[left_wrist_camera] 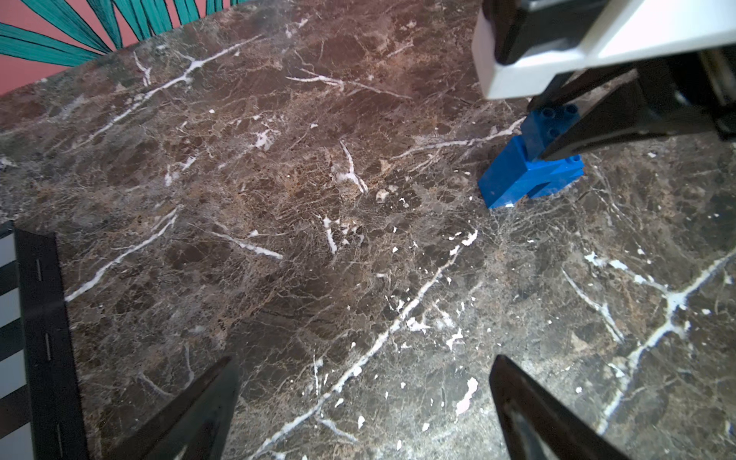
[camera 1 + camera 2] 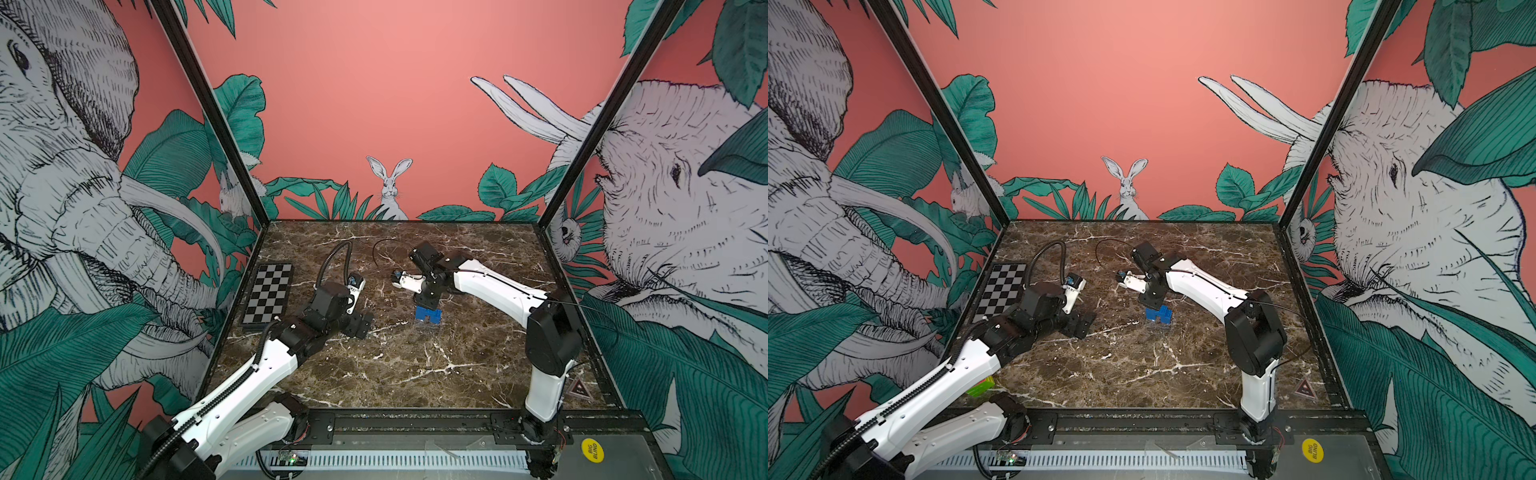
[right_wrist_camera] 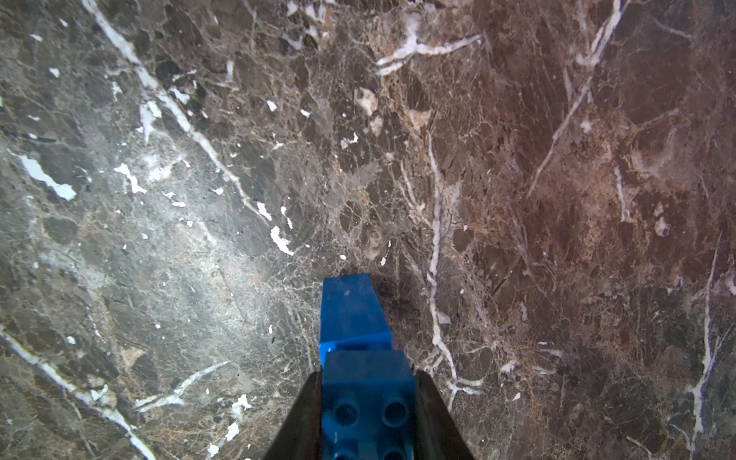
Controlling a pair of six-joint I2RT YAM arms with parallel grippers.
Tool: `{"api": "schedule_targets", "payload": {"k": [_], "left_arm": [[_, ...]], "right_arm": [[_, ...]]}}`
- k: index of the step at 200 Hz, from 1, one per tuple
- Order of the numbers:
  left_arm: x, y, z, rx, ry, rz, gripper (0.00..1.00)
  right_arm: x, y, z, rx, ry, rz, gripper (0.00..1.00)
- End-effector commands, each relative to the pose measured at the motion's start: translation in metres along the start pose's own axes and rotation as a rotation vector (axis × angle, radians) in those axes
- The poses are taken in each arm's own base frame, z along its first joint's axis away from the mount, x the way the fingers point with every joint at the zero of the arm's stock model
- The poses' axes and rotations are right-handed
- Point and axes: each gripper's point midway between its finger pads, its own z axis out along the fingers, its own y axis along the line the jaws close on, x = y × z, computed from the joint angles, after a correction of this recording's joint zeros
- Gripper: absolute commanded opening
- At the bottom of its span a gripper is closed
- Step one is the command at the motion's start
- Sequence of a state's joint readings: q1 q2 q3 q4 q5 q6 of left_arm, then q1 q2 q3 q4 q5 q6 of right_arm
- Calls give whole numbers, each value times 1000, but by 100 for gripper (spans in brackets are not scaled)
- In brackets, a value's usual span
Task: Assemble the letter h with lego
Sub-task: Assemble the lego brick with the lego brick.
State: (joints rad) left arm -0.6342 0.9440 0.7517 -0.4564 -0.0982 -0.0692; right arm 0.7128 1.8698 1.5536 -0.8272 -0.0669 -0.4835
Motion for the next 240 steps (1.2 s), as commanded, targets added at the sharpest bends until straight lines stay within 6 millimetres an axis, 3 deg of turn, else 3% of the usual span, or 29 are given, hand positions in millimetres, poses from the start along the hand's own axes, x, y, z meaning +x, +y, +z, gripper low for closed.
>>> {"api": "schedule_targets", "payload": {"k": [1,117,240], "left_arm": [[-5,2,-4,-16,-38,13,99],[-3,2,-2,-15,-19,16,99],[-3,4,1,-32,-13,20,99]], "right_arm": [[2,1,5,-12,14,-2,0],[13,9,7,-82,18,5,0],[13,10,-9,-118,-39,-48,0]]}}
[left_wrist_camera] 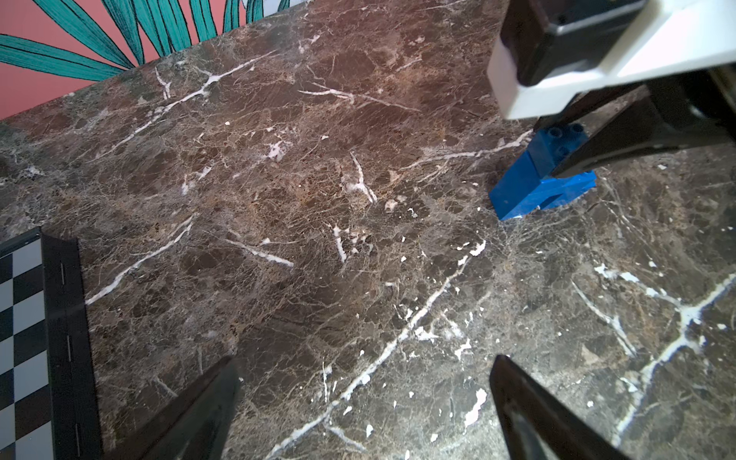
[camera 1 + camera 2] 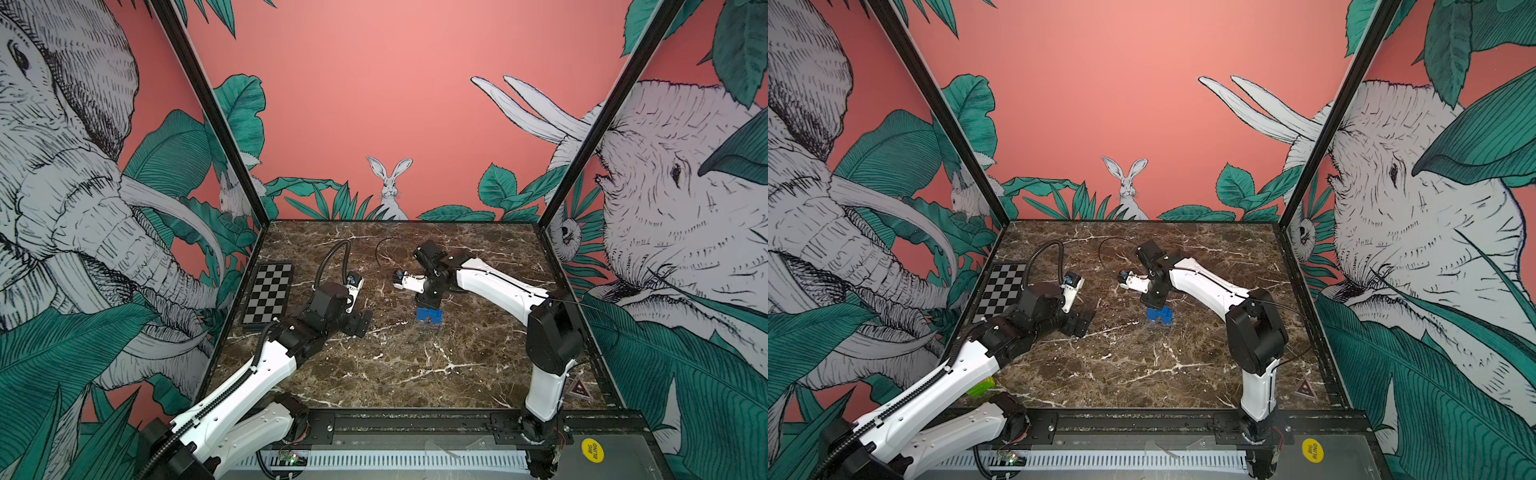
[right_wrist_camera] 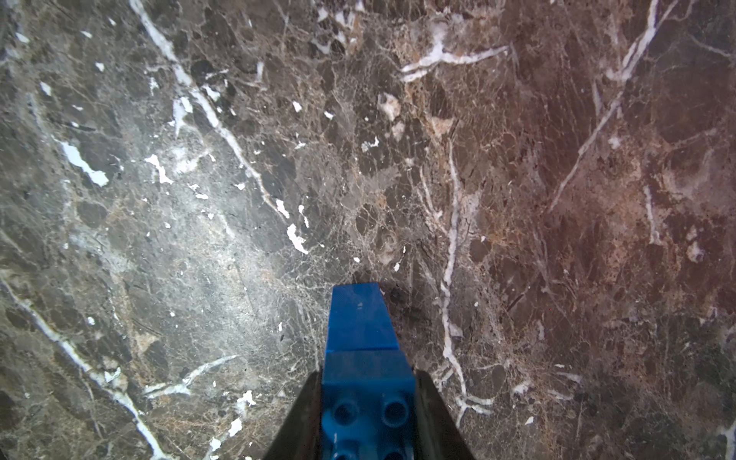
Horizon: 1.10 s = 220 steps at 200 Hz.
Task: Assemble the letter h with lego
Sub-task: Assemble the lego brick with the lego brick.
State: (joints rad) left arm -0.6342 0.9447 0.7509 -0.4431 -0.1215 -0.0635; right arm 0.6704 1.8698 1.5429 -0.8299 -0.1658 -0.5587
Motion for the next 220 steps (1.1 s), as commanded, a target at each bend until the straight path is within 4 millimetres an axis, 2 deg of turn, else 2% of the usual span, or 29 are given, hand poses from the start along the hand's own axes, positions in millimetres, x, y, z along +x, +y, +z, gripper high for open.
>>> {"api": "schedule_targets", "payload": {"k": [1,102,149,220], "left_arm": [[0,1,0,-9,-1,16,99],[1,2,1,-16,6,16,99],[1,3,0,-23,7,16,99],[0,4,-1,-29,1,18,99]], "right_arm": [[8,9,-10,-39,-2,-12,0],[8,13,-7,-36,-63,12,0],[-5,8,-28,-14,-96,-9,0],[15,14,-14,-53,-19,-51,0]]}}
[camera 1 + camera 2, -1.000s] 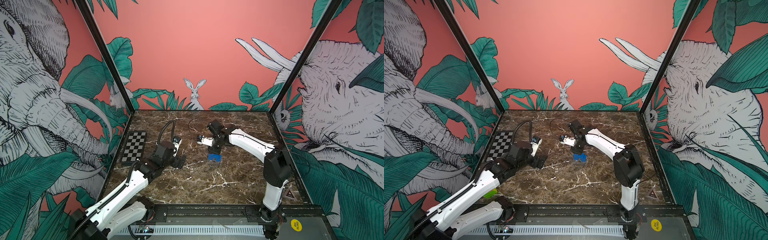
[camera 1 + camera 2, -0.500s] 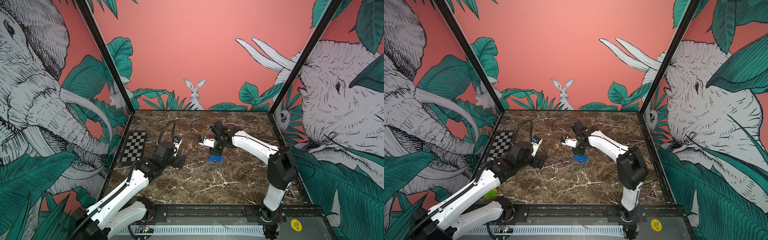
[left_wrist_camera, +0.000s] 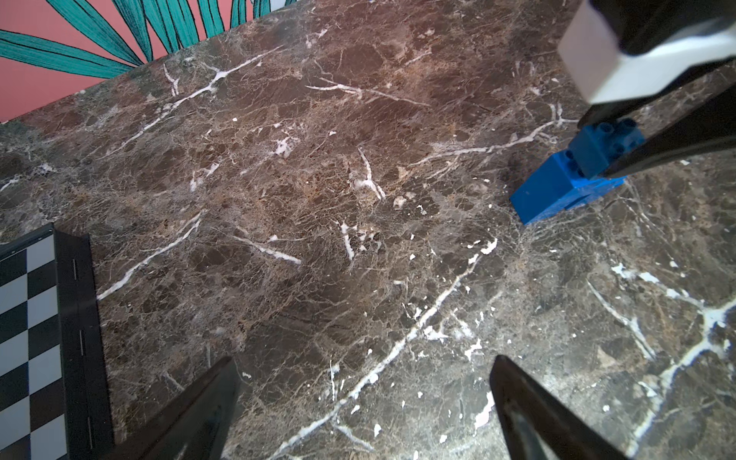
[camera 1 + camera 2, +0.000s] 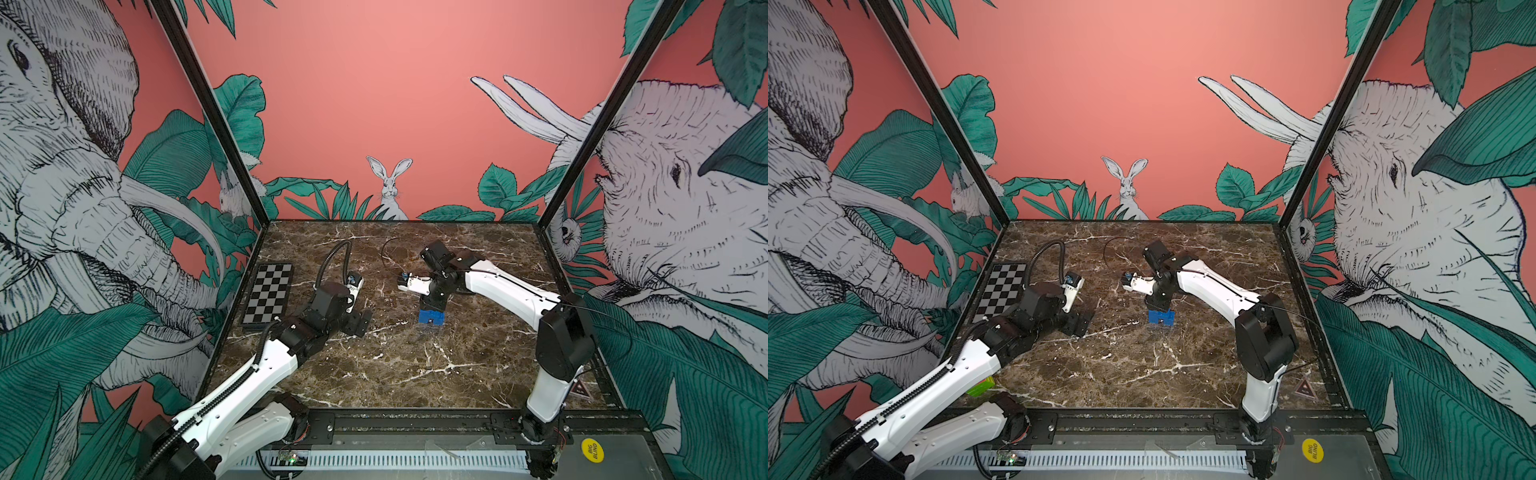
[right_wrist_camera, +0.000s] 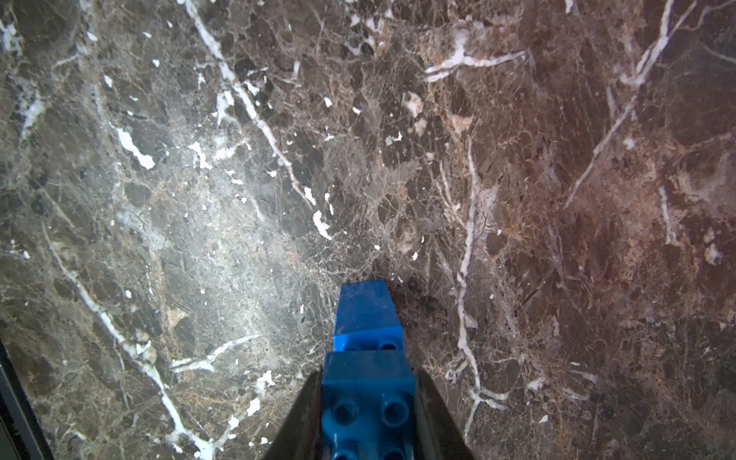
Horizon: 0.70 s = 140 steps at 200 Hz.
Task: Assemble the letter h with lego
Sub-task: Assemble the lego brick with the lego brick.
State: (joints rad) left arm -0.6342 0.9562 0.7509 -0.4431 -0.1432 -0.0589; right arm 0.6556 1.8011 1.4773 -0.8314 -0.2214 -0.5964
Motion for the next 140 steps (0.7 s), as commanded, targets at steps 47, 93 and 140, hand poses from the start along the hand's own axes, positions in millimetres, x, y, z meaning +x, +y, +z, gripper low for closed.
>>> {"api": "schedule_targets", "payload": {"k": [47,93,140], "left_arm": [[-3,4,-6,-25,-22,12,99],[-2,4,-5,-26,-15,14,99],[-1,5,-4,-32,-12,16,99]], "right_arm": [[1,-2,-6,2,-29,-59,0],[4,-6,-2,-12,3,-70,0],[-1,-7,0,-22,-11,-76,0]]}}
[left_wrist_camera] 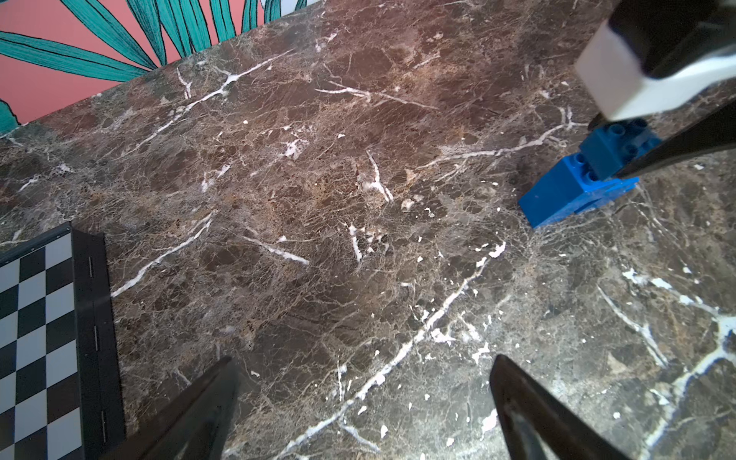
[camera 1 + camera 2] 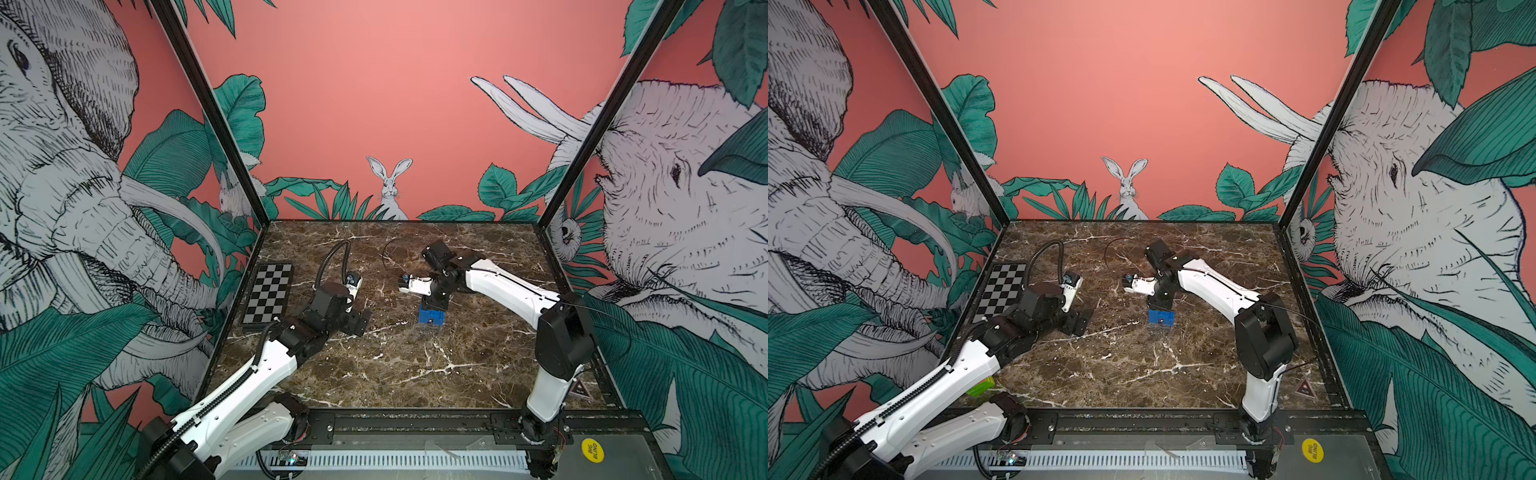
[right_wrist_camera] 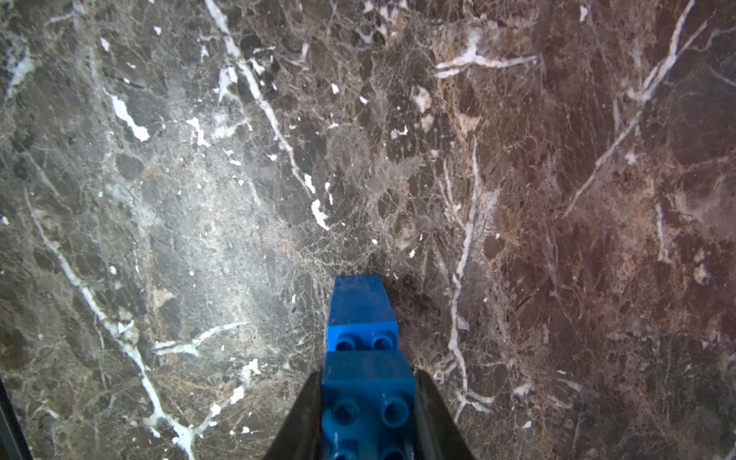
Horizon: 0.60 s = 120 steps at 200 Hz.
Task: Assemble the letter h with lego
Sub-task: Assemble the lego brick with the lego brick.
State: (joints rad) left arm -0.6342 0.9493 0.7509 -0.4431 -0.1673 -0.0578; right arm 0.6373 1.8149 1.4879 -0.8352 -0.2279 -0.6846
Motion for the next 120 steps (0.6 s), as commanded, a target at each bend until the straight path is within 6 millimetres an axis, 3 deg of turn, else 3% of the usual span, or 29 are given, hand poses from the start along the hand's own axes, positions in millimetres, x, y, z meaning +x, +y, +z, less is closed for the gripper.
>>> {"api": "schedule_targets", "payload": {"k": [1,120], "left_arm": [[0,1,-2,-8,-6,16,99],[1,2,0,-17,5,20,99]], "right_arm": [[-4,-2,-1,-18,-15,-7,0],[-1,-1,6,-36,-17,-13,0]]}}
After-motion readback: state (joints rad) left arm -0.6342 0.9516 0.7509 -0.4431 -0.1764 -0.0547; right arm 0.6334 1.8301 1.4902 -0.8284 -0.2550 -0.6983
